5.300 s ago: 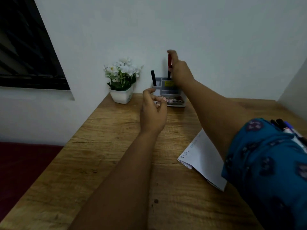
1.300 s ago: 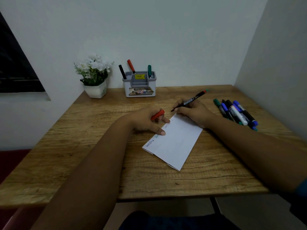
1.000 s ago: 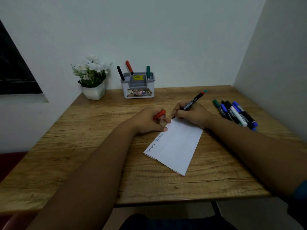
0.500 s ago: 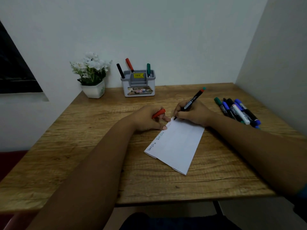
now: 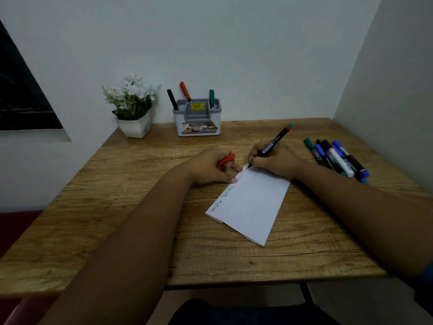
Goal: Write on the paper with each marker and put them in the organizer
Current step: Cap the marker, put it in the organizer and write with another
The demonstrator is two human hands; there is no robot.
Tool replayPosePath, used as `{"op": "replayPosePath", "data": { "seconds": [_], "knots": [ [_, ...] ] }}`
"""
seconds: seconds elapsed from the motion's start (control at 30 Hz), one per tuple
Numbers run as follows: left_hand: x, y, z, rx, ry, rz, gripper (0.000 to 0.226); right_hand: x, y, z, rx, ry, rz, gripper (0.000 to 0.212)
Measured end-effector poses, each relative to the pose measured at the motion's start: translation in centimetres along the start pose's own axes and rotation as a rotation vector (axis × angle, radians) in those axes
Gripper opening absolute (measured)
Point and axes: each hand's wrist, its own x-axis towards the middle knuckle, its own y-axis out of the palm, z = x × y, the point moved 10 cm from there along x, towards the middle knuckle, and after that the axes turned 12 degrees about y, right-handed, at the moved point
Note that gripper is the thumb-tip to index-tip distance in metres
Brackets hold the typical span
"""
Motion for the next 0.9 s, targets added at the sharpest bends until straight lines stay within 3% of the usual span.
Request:
{"op": "replayPosePath", "data": {
  "seconds": [0.6,0.9],
  "knots": [
    [-0.08,-0.03,-0.37,0.040,-0.001,0.025,0.030,0.17,-0.36,-0.59,0.036,0.029,-0.031,0.015],
    [0.03,-0.08,-0.10,0.041,-0.016,0.022,0.028,0.22,-0.41,-0.52,0.005,0.019,-0.045,0.007]
  ]
}}
